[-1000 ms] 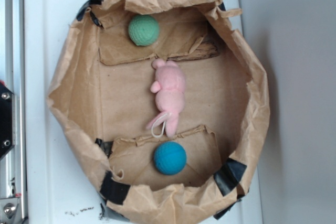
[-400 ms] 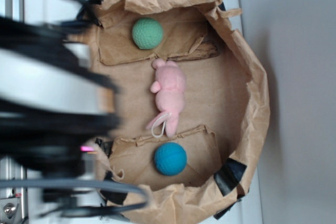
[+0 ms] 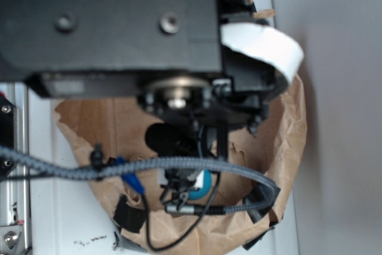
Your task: Grab the blue ball.
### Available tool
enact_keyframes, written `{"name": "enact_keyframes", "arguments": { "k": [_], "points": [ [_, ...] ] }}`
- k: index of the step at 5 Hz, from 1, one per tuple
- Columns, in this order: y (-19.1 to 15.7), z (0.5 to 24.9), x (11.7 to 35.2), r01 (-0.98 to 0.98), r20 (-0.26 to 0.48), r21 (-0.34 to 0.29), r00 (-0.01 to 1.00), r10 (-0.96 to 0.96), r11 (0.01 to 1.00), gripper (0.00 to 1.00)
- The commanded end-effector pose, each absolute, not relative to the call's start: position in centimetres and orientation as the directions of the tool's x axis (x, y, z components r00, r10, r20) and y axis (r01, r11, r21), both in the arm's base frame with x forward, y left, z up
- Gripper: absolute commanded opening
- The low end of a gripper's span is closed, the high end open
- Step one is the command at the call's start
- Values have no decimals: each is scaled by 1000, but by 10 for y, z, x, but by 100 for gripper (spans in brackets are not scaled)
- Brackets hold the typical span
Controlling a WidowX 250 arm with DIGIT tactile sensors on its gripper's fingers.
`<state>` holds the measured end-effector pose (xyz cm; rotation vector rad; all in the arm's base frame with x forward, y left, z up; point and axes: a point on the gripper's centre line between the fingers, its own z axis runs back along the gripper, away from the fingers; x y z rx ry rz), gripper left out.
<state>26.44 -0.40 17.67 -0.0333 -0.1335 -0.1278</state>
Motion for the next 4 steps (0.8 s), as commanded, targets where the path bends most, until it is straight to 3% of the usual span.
{"name": "enact_keyframes", "arguments": {
  "k": [1, 2, 4],
  "points": [
    [-4, 194, 270, 122, 197, -18, 974, -116, 992, 100],
    [-8, 159, 288, 323, 257, -9, 915, -310, 946, 100],
    [4, 120, 288, 439, 326, 66, 839, -435, 896, 100]
  ]
}}
